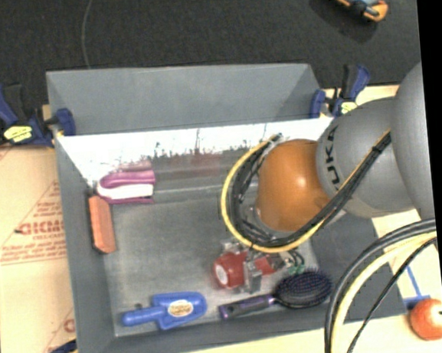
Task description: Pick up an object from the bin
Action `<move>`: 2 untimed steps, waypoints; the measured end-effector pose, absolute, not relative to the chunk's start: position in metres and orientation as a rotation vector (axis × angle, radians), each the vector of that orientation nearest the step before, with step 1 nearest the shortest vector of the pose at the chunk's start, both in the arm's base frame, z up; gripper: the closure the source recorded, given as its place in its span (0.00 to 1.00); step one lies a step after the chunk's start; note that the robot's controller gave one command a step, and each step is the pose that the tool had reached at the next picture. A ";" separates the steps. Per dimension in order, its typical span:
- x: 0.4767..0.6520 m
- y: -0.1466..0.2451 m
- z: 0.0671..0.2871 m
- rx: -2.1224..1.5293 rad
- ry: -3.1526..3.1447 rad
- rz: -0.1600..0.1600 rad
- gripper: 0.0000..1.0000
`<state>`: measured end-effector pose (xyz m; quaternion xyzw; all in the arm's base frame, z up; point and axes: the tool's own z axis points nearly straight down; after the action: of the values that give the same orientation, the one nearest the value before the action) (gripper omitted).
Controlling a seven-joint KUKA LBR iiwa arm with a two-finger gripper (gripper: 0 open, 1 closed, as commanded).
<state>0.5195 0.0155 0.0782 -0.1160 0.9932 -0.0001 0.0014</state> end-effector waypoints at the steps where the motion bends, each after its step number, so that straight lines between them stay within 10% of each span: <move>1: 0.517 0.015 0.104 -0.364 3.126 0.000 1.00; 2: 0.520 0.015 0.142 -0.362 3.117 -0.001 1.00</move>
Offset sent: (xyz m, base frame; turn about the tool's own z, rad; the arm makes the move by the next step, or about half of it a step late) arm -0.0027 -0.0002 0.0215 0.0002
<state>0.5198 0.0151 0.1424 -0.1153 0.9933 -0.0004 0.0018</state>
